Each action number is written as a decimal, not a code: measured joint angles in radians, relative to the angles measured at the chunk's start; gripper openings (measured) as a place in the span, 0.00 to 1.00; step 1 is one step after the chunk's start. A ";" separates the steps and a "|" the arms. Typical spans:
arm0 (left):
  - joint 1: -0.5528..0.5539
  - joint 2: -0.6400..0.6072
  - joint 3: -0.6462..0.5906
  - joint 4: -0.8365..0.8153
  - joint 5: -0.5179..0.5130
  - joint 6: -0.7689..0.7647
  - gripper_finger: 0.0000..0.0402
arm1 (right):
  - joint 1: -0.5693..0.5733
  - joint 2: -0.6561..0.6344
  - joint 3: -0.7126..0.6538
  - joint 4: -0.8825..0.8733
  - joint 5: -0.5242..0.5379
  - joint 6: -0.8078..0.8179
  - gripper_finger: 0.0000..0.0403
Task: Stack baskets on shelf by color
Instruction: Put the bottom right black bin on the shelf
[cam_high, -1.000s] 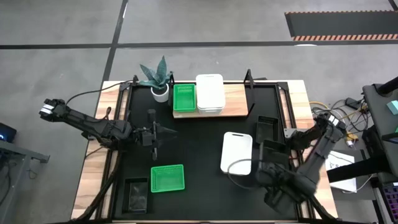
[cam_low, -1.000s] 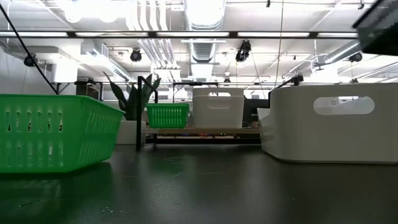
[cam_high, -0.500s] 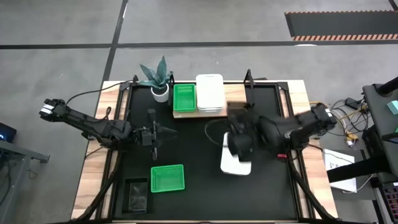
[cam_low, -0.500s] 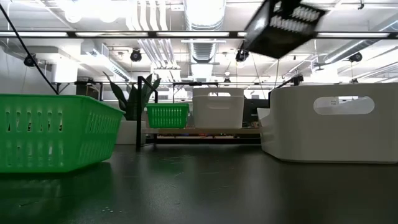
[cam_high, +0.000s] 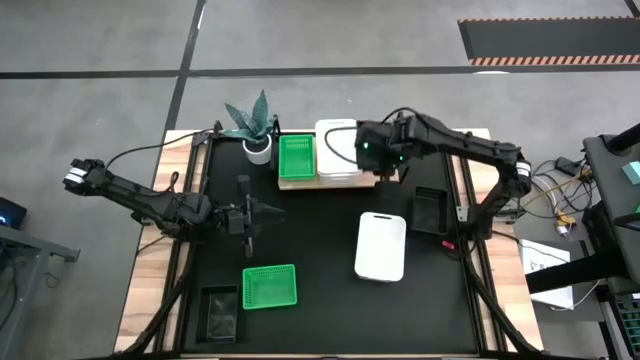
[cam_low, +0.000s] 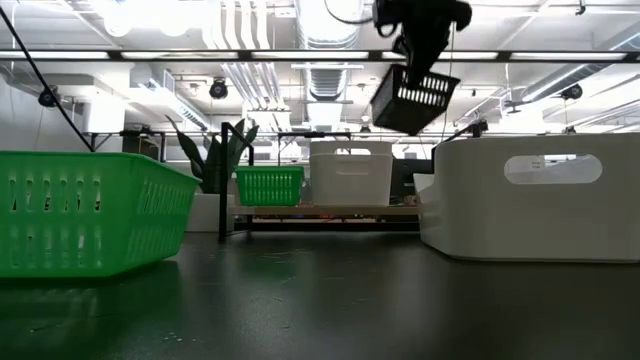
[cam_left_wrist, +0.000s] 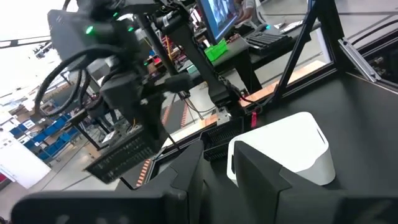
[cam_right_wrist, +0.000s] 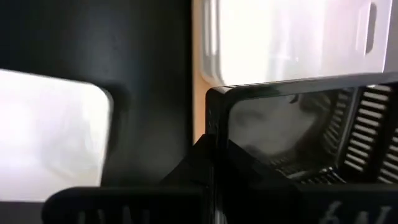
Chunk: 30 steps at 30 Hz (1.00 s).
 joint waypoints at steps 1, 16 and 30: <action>0.000 0.000 0.000 0.000 0.000 0.000 0.19 | -0.027 0.000 -0.003 -0.001 -0.012 -0.018 0.02; 0.000 0.000 0.000 0.000 0.000 0.009 0.19 | -0.214 0.044 -0.033 0.059 -0.096 -0.119 0.02; 0.000 -0.001 0.000 -0.003 0.000 0.007 0.19 | -0.227 0.148 -0.034 0.042 -0.096 -0.122 0.02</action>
